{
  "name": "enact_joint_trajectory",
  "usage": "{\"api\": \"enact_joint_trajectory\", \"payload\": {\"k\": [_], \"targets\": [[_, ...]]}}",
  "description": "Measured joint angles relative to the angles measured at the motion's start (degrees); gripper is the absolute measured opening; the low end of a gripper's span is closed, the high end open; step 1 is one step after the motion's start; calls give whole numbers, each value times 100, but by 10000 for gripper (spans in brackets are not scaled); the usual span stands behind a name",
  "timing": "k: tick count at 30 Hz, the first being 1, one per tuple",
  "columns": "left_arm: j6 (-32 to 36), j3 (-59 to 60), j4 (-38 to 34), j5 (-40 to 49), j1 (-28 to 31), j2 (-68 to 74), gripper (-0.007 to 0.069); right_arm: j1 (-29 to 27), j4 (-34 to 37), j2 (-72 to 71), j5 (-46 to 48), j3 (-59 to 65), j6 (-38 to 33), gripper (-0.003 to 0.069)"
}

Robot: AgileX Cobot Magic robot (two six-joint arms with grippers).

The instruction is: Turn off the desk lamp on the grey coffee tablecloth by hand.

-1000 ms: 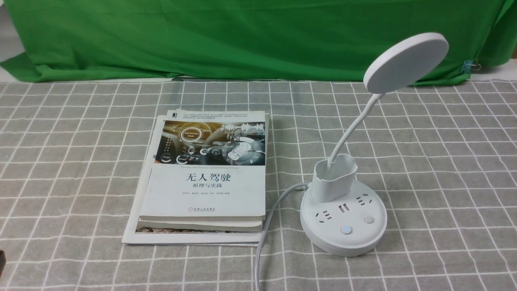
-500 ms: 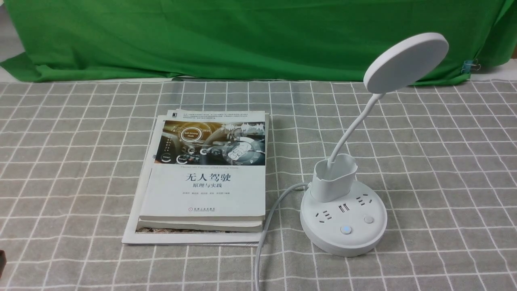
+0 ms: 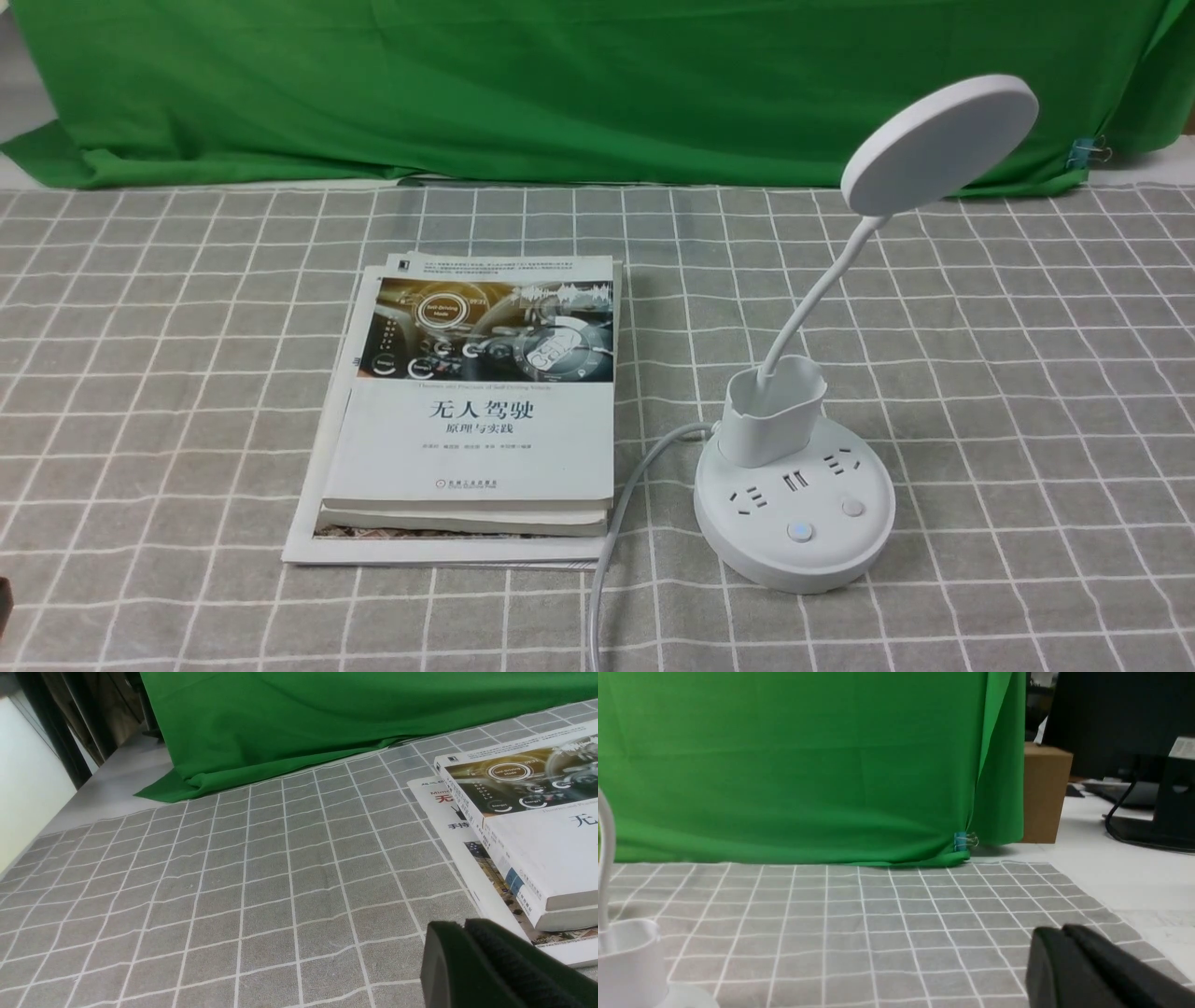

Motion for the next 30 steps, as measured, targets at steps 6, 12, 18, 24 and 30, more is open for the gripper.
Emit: {"api": "enact_joint_trajectory", "payload": {"k": [6,12,18,24,30], "targets": [[0,0,0,0,0,0,19,0,0,0,25,0,0,38],[0,0,0,0,0,0,19,0,0,0,36,0,0,40],[0,0,0,0,0,0,19,0,0,0,289,0,-6,42],[0,0,0,0,0,0,19,0,19,0,1240,0,-12,46],[6,0,0,0,0,0,19,0,19,0,1283,0,-12,46]]}}
